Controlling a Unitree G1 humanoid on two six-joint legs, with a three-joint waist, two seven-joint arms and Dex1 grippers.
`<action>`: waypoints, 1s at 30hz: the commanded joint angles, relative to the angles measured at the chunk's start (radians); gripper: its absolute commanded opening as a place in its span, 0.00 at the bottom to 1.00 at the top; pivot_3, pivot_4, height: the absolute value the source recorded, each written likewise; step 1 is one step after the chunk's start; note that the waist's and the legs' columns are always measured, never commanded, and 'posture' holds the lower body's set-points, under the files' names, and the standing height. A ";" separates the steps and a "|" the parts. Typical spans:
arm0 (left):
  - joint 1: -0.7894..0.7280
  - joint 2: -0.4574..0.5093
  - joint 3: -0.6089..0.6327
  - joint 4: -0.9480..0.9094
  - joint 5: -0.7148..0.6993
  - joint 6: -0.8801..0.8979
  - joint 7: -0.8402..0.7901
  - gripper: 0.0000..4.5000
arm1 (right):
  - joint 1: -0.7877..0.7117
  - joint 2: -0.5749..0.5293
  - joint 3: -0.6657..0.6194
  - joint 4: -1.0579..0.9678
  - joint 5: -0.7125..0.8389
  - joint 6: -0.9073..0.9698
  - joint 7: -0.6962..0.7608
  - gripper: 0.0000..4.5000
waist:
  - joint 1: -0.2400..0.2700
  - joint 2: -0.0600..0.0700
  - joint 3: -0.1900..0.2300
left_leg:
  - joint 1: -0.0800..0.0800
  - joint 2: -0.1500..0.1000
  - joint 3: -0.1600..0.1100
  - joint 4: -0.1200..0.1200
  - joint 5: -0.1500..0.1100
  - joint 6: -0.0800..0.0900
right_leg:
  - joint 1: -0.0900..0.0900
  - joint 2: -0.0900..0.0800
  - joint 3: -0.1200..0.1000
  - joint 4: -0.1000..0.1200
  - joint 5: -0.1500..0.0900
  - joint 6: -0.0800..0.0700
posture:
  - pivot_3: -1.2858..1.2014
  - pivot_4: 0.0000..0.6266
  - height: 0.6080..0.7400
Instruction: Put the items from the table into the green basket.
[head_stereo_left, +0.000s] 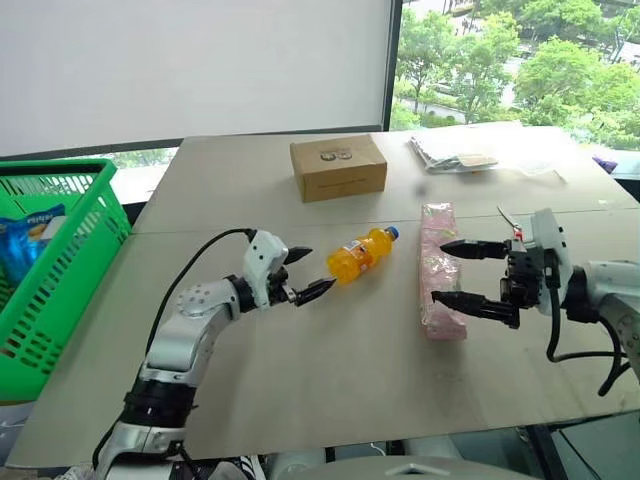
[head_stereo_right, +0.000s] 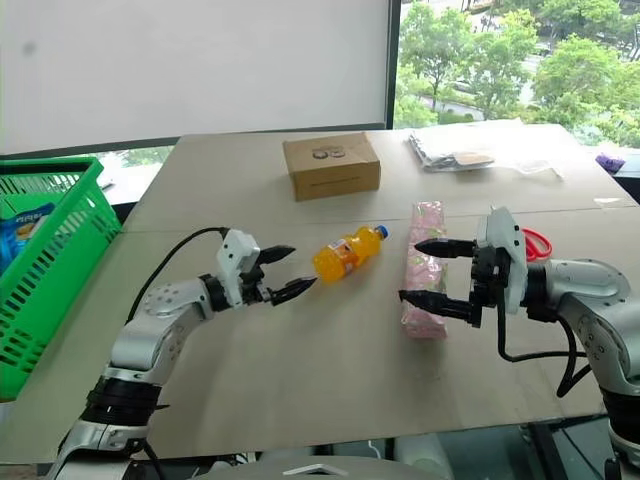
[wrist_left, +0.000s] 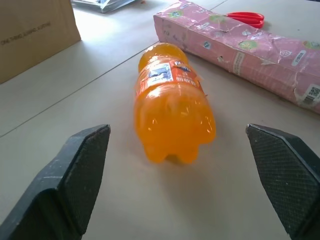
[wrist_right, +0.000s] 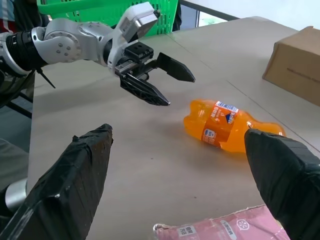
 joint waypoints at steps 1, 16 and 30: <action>-0.079 -0.025 -0.016 0.047 0.031 -0.031 0.015 1.00 | 0.011 -0.008 -0.001 -0.006 -0.019 -0.043 -0.010 0.99 | -0.004 0.000 0.000 | 0.000 0.000 0.000 0.000 0.000 0.000 | 0.000 0.000 0.000 0.000 0.000 0.000 | 0.48 0.00 0.88; -0.200 -0.117 -0.108 0.268 0.194 -0.040 0.106 1.00 | 0.236 -0.002 -0.068 -0.030 -0.095 -0.154 -0.108 0.99 | -0.051 0.000 -0.001 | 0.000 0.000 0.000 0.000 0.000 0.000 | 0.000 0.001 0.001 0.000 -0.001 0.002 | 0.43 0.00 0.88; -0.241 -0.181 -0.030 0.284 0.134 -0.004 0.111 0.70 | 0.217 -0.018 -0.061 0.016 -0.108 -0.190 -0.105 1.00 | -0.086 0.000 -0.001 | 0.000 0.000 -0.001 0.000 0.000 0.000 | 0.000 0.000 0.001 0.000 -0.001 0.003 | 0.44 0.00 0.88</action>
